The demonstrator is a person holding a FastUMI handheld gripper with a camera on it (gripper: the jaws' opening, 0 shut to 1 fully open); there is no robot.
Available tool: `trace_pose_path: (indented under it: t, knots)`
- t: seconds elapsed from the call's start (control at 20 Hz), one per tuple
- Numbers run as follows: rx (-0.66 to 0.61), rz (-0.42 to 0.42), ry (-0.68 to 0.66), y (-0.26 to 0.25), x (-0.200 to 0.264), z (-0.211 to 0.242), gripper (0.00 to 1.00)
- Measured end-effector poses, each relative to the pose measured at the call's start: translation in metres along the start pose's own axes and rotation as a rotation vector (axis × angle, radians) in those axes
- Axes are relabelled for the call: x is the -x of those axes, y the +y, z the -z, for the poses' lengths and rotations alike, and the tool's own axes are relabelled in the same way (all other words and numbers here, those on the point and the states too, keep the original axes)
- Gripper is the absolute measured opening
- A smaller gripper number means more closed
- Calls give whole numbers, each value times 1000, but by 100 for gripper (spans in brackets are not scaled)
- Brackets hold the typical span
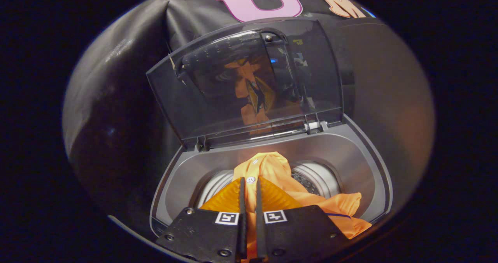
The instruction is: Put the clothes into the washing machine and then close the washing machine lid.
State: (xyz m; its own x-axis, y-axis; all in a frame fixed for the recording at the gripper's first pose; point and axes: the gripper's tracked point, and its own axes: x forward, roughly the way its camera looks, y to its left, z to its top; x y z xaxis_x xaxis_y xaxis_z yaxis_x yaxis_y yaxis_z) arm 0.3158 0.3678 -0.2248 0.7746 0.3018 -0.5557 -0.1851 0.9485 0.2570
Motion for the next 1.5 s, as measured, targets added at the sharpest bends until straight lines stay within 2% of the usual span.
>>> trace_pose_path:
  t: [0.05, 0.2, 0.25, 0.35, 0.5, 0.65, 0.8, 1.0, 1.2, 1.5]
  knots:
    - [0, 14, -1, -4, -1, 1, 11]
    - [-23, 27, -14, -6, 5, -1, 27]
    - [-33, 25, -22, -5, 9, -5, 26]
    - [-37, 26, -24, -5, 16, -9, 37]
    - [-16, 39, -29, -6, 30, -18, 48]
    - [49, 93, -68, -16, 44, -34, 74]
    - [117, 112, -93, -16, 59, -52, 100]
    - [119, 111, -142, -6, 81, -84, 98]
    - [94, 159, -208, 0, 102, -125, 98]
    - [115, 127, -383, 26, 126, -214, 97]
